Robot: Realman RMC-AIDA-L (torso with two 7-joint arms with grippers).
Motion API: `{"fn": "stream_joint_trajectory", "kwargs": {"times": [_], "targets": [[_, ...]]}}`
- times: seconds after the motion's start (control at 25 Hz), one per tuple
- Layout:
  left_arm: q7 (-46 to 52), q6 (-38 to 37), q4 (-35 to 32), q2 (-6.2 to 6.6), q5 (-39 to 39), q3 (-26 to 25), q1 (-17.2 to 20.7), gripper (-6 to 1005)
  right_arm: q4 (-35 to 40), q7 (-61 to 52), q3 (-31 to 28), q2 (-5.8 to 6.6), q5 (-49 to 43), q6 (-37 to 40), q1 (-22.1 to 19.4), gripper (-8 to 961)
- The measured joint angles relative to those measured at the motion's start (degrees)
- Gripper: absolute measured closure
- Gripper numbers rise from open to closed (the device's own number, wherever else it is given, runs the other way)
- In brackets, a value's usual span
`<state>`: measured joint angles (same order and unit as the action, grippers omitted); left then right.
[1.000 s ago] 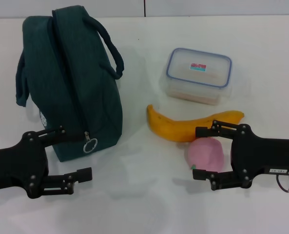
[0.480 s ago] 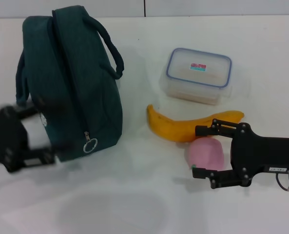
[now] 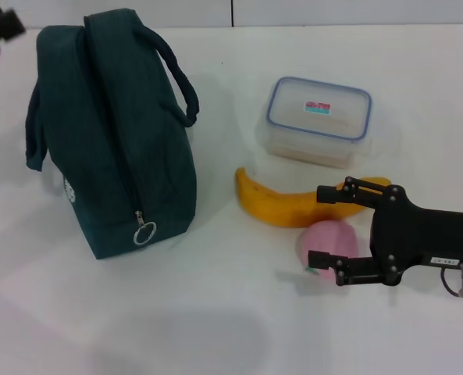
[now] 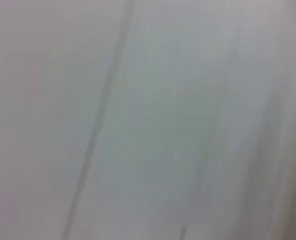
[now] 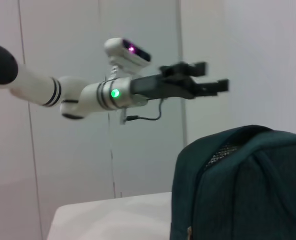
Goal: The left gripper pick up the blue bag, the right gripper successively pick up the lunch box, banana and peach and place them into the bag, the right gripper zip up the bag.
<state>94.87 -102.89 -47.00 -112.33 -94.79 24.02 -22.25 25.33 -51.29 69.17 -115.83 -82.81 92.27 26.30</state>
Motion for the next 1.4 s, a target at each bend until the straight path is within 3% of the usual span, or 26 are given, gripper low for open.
{"fn": "stream_joint_trajectory", "kwargs": {"times": [0.12,0.24,0.4,0.44,0.52,0.64,0.8,1.08,1.4], "targets": [[5.33,4.28,-0.04,1.70,-3.64,0.11,-2.92,169,-0.06,0.19,-0.02,-0.09,0.08,-0.51,-0.16,82],[12.26,6.36,-0.64,4.51,-9.27,0.08,-6.45,172,-0.47,0.60,-0.04,-0.19,0.58,-0.57,-0.27,82],[25.40,8.05,-7.23,5.60,-18.80,0.24,-8.25,177,-1.26,1.71,-0.08,-0.17,2.08,-0.63,-0.53,81],[32.44,7.79,-12.10,5.23,-24.50,0.51,-8.26,179,-1.51,2.37,-0.09,-0.13,2.89,-0.75,-0.73,81],[39.00,6.55,-16.58,4.73,-28.63,1.57,-7.70,181,-1.62,2.85,-0.10,-0.10,3.43,-0.94,-0.96,81],[46.83,4.21,-22.41,4.03,-30.06,5.87,-5.72,185,-1.67,3.04,-0.09,-0.10,3.62,-0.98,-1.05,81],[54.03,3.67,-27.99,2.13,-30.10,12.46,-4.04,190,-1.69,3.26,-0.09,-0.09,3.63,-1.06,-1.08,81],[57.11,3.70,-28.66,-0.16,-30.11,17.20,-5.82,198,-1.69,3.77,-0.08,0.08,3.63,-1.07,-1.10,81],[58.89,4.26,-28.50,-0.50,-30.72,16.91,-7.56,208,-2.33,4.62,-0.08,0.05,3.62,-1.85,-1.32,81]]}}
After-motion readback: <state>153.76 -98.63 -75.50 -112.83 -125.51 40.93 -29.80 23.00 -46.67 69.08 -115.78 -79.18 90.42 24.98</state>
